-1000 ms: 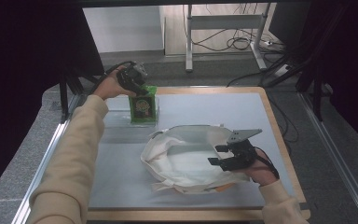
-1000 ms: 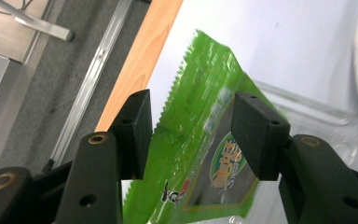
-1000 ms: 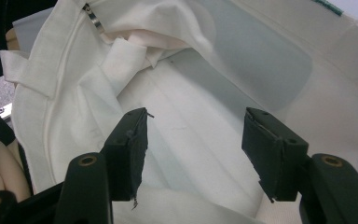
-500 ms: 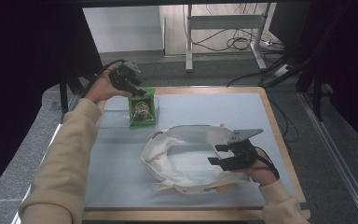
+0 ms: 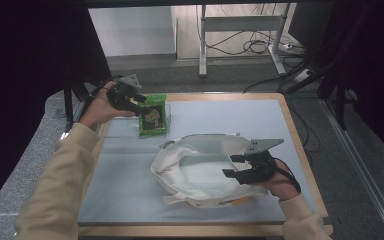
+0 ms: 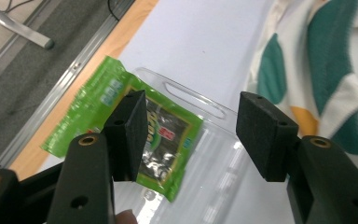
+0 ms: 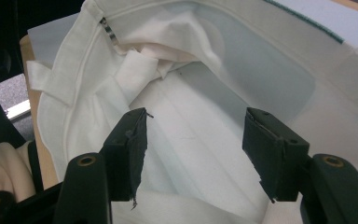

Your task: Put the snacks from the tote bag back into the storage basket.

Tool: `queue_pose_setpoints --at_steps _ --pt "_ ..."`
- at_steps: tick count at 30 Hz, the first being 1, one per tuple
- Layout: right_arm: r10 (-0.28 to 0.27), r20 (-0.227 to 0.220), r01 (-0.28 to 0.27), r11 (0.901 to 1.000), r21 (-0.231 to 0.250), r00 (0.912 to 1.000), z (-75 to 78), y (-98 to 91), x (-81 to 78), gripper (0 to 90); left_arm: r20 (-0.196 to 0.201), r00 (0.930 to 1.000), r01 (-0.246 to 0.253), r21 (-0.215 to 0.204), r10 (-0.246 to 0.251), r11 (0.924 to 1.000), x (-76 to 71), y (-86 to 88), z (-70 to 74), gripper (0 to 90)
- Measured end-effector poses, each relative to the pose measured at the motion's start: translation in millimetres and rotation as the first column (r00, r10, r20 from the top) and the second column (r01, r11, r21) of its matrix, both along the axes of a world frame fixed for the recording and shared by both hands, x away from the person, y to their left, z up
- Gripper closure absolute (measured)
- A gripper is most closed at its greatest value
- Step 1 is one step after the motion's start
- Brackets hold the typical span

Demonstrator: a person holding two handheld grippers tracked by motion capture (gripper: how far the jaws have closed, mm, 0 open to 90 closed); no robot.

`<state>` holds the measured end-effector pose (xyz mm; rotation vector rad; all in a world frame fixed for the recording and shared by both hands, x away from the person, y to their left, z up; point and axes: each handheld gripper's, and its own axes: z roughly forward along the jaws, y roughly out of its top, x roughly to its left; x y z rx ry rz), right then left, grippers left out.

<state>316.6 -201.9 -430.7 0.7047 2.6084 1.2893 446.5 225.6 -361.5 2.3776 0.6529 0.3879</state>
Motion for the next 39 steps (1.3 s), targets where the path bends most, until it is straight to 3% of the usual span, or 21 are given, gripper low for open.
queue_pose_setpoints --at_steps 11,15,24,29,39 --pt "-0.026 0.001 0.026 0.9996 0.013 0.9997 1.4 -8.4 4.1 39.8 -0.025 0.9993 -0.030 -0.081 0.028 0.9963 -46.0 -0.4 -11.5 43.8" --pt "-0.030 0.003 0.030 0.9994 0.017 0.9995 2.0 -9.8 4.7 39.8 -0.049 0.9969 -0.066 -0.118 0.061 0.9908 -60.7 -2.1 -20.8 43.3" --pt "-0.051 0.015 0.050 0.9983 0.028 0.9986 5.2 -16.9 4.4 39.1 -0.061 0.9968 -0.059 -0.155 0.050 0.9861 -92.8 -11.0 -45.5 42.2" --pt "-0.064 0.020 0.063 0.9975 0.032 0.9977 7.1 -21.4 4.6 38.9 -0.064 0.9968 -0.056 -0.147 0.047 0.9875 -101.9 -18.0 -54.2 41.6" --pt "-0.068 0.023 0.067 0.9971 0.036 0.9974 7.3 -22.7 4.9 38.7 -0.069 0.9962 -0.063 -0.153 0.053 0.9862 -104.3 -18.0 -59.3 41.4"
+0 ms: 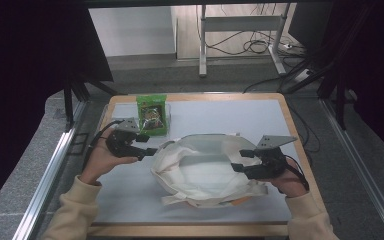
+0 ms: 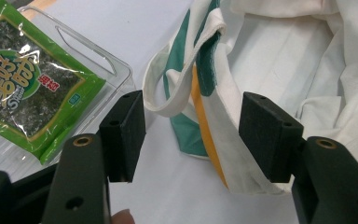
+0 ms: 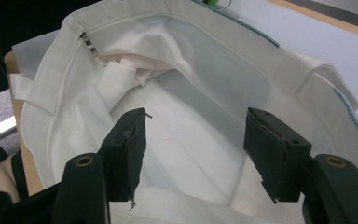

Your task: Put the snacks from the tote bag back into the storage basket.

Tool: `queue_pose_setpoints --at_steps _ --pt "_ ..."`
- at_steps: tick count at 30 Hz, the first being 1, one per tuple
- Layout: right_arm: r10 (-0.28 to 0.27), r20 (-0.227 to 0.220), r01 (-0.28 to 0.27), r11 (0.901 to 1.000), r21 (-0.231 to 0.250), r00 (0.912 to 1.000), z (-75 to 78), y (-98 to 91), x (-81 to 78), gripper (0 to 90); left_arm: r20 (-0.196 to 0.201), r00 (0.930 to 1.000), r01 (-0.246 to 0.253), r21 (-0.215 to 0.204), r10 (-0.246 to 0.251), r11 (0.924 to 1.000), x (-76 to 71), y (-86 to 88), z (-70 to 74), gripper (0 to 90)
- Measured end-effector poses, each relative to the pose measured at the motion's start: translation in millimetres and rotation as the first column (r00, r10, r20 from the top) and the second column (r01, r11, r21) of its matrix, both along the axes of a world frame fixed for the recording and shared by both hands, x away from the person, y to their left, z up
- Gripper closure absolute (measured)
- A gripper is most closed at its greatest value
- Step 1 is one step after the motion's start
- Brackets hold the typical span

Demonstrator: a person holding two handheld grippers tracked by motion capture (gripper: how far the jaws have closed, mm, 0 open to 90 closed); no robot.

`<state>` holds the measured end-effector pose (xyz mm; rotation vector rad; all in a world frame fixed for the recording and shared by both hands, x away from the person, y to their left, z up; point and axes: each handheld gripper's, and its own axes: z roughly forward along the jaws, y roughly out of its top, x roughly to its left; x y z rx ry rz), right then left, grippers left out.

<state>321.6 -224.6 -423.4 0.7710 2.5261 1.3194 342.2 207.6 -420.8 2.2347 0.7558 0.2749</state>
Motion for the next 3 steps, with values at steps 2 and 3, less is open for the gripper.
queue_pose_setpoints --at_steps 2,3 --pt "-0.007 0.003 0.007 1.0000 0.002 1.0000 0.4 -0.5 -0.2 38.7 0.000 1.0000 -0.003 -0.005 0.003 1.0000 -0.4 0.7 -1.7 40.8" --pt "-0.009 0.003 0.009 0.9999 0.005 1.0000 0.7 -0.9 -0.1 38.7 -0.003 1.0000 -0.007 -0.010 0.007 0.9999 -1.3 1.3 -2.6 40.3"
